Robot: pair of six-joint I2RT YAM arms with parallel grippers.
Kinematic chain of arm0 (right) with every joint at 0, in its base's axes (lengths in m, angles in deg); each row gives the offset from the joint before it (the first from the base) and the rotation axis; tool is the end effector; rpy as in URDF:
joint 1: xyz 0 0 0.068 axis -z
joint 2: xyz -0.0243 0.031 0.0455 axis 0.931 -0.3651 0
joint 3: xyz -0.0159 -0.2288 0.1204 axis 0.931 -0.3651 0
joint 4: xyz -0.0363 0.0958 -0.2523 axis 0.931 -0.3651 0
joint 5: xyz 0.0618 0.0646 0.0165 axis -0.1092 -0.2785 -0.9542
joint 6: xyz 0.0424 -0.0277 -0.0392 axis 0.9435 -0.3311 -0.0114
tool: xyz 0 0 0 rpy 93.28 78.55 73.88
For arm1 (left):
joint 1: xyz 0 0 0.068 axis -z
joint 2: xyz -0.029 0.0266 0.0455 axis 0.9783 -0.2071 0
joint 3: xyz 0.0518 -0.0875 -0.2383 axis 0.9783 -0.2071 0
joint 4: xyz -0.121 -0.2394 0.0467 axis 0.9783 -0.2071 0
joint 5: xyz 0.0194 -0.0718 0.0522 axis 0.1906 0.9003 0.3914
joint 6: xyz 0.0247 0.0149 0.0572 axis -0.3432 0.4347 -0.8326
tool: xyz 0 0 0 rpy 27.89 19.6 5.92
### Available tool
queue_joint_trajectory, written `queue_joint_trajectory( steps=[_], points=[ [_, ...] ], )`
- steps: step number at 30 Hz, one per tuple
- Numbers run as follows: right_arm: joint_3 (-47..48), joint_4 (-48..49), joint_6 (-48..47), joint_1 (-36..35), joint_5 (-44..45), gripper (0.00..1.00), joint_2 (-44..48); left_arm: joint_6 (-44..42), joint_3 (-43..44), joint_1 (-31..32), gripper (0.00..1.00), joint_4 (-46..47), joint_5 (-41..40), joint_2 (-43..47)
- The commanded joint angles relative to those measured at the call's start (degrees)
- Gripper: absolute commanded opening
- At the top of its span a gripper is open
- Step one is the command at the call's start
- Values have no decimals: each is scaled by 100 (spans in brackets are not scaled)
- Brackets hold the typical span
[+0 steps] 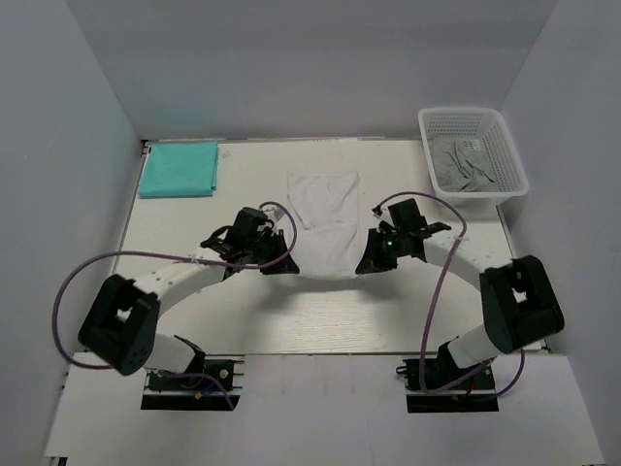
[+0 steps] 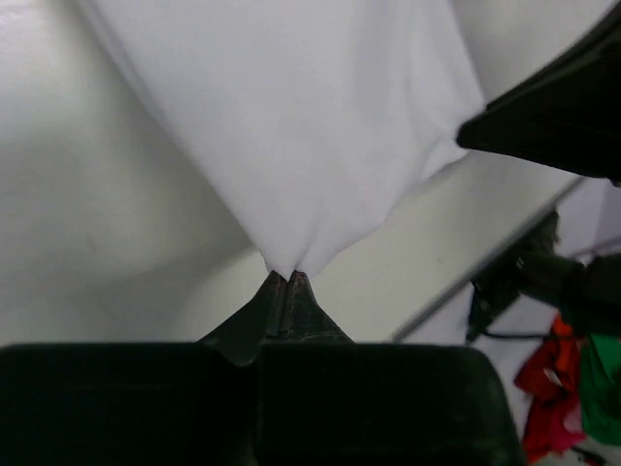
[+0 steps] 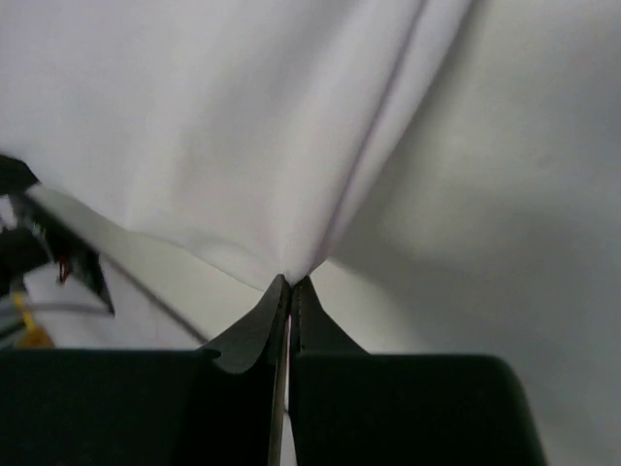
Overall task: Fold and stack the t-shirts
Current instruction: Grab one side of the 2/3 rectangular tshirt with both arms, then fold the long partially folded tshirt into a neat square
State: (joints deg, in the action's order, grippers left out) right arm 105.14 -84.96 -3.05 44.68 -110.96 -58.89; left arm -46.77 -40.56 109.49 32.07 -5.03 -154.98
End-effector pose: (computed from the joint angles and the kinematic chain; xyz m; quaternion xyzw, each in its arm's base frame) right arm 0.2768 0.1441 0.1441 -0.0432 0.9380 0.2940 0.1785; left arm 0.2481 -0.1716 0.1537 0.0266 0.9279 -0.3212 0.1872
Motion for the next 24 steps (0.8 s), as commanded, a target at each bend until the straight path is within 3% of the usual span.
queue_joint_trajectory(
  steps=[1, 5, 9, 16, 24],
  points=[
    [-191, -1502, -758, -62, -1191, 0, 666, 29, -88, 152, 0, -860, 752, 1032],
    [-51, -2666, -1303, -97, -1755, 0, 1464, -103, 263, 344, 0, -2116, 1050, 1754],
    [405, -3466, -1558, -88, -2045, 0, 2002, 133, 272, 407, 0, -2048, 1734, 2415],
    [977, -3960, -1620, -62, -2247, 0, 2749, 196, 492, 459, 0, -2224, 1789, 3013],
    [1311, -3743, -1638, -27, -2161, 0, 2521, 90, 809, 459, 0, -2470, 1228, 3067]
  ],
)
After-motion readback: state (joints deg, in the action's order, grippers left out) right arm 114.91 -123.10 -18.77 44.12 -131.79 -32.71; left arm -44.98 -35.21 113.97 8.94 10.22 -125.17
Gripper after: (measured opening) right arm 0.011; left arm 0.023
